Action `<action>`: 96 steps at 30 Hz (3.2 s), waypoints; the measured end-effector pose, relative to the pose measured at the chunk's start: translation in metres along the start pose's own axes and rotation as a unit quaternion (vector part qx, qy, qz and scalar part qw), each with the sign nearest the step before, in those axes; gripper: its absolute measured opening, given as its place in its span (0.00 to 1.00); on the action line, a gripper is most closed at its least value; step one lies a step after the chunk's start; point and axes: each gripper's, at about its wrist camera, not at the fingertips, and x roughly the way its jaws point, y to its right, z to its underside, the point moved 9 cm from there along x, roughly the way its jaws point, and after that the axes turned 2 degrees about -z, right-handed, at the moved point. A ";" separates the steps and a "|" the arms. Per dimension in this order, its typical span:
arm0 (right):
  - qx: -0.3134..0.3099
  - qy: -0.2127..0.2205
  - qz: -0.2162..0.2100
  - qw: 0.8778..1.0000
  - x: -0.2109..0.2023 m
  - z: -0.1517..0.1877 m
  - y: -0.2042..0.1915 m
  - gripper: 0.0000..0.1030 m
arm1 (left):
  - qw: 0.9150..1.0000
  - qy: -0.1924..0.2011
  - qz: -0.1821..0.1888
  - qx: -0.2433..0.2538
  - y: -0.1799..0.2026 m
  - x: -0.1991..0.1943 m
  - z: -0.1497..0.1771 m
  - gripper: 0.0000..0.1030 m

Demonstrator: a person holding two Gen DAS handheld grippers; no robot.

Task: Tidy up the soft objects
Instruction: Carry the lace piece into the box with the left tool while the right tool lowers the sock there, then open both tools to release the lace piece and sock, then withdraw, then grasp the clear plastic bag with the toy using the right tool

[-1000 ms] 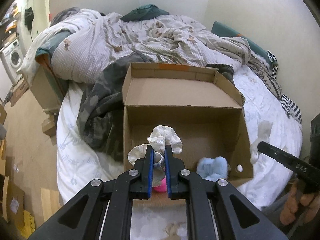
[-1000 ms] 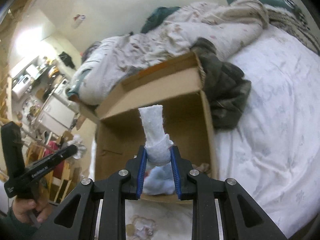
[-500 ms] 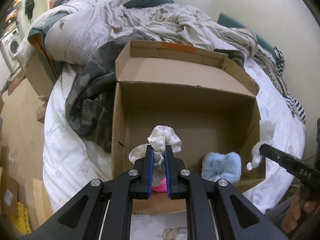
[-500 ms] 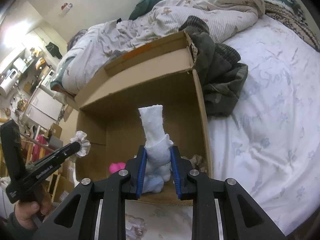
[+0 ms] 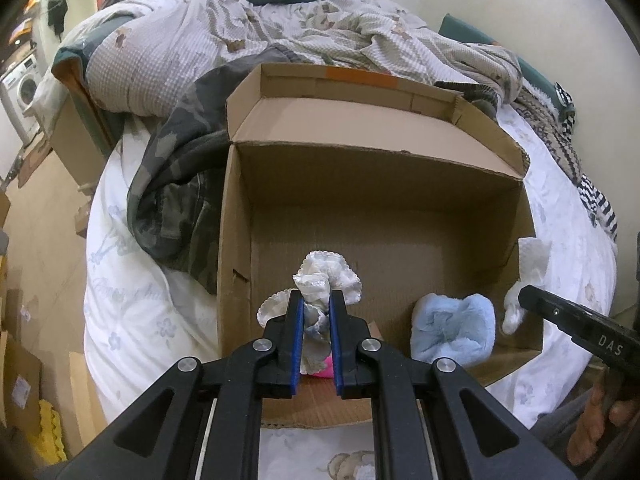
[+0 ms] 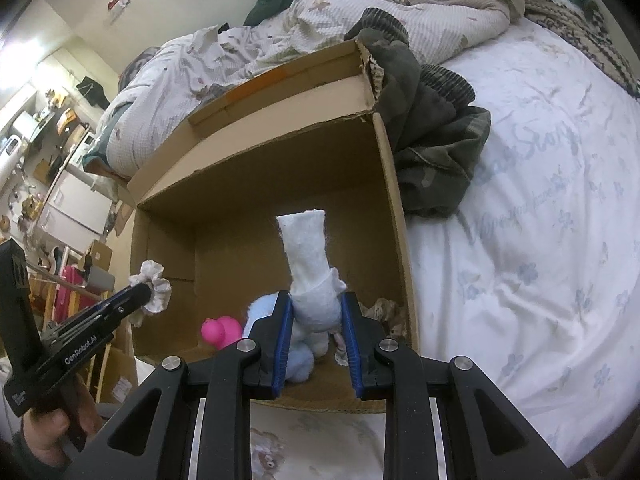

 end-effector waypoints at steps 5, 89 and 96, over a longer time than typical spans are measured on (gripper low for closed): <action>-0.004 -0.004 0.007 1.000 0.002 0.001 0.000 0.25 | 1.000 -0.004 0.002 -0.004 -0.001 0.001 0.003 0.11; -0.002 -0.061 -0.008 0.998 0.001 0.085 -0.028 0.93 | 0.975 -0.185 0.071 0.102 0.025 -0.009 0.179 0.56; 0.002 -0.068 -0.001 0.998 0.005 0.086 -0.023 0.93 | 0.960 -0.218 0.045 0.168 0.041 0.016 0.201 0.33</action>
